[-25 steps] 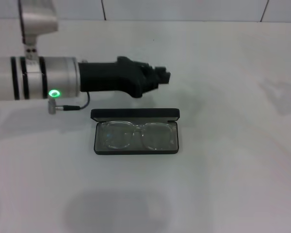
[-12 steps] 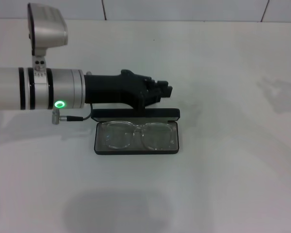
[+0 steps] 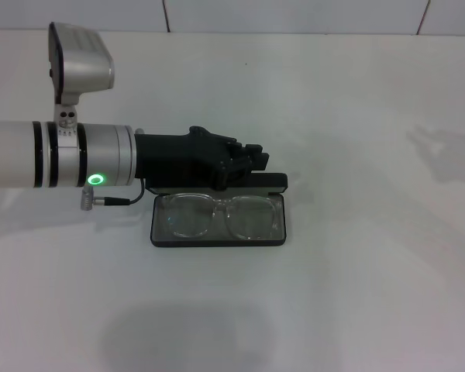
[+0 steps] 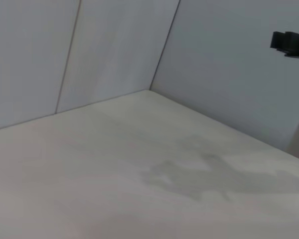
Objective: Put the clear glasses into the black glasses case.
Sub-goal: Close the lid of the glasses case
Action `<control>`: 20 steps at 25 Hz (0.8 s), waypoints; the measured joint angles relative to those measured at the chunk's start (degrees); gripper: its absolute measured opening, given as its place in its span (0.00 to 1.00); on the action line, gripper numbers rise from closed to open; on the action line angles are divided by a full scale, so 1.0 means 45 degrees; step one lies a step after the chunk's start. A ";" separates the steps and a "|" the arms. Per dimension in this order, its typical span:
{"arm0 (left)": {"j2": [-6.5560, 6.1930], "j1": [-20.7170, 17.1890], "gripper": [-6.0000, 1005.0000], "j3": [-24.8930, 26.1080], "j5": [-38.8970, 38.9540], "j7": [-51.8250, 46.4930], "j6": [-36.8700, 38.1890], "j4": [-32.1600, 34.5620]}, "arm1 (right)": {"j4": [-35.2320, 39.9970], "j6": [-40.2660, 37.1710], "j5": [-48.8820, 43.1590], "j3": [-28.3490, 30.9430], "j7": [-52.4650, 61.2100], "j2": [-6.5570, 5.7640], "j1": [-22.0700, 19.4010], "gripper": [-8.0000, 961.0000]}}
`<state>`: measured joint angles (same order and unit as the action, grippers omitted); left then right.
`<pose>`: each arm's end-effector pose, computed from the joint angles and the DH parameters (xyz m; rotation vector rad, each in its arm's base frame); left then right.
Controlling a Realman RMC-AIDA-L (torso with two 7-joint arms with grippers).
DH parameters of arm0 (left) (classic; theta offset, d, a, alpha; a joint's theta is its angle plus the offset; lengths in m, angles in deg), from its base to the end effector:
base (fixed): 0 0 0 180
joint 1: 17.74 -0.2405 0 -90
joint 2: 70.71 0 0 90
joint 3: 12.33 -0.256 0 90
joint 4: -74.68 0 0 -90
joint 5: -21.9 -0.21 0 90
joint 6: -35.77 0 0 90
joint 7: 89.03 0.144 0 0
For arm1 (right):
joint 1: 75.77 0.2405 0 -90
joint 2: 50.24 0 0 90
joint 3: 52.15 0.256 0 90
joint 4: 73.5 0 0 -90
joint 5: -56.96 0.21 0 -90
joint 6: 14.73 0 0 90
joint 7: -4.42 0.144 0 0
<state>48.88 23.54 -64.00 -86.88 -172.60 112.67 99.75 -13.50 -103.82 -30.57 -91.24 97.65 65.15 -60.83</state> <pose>-0.2126 0.3609 -0.0611 -2.8368 -0.7195 -0.6450 0.2748 0.3109 0.1367 -2.2281 0.6043 0.9746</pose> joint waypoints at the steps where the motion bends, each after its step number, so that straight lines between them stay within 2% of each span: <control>1: -0.0013 -0.0004 0.19 -0.0001 0.0000 -0.0002 -0.0024 -0.0040 | -0.0046 -0.0003 0.0003 -0.0004 -0.0007 0.0000 0.0000 0.16; 20: -0.0038 -0.0521 0.23 -0.0080 -0.0318 -0.0093 -0.0044 -0.0200 | -0.0595 -0.0208 0.0040 -0.0058 -0.0213 0.0001 0.0211 0.16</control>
<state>48.70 21.19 -64.36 -88.31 -173.02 112.47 98.85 -16.18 -104.75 -30.39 -91.51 96.69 65.16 -59.88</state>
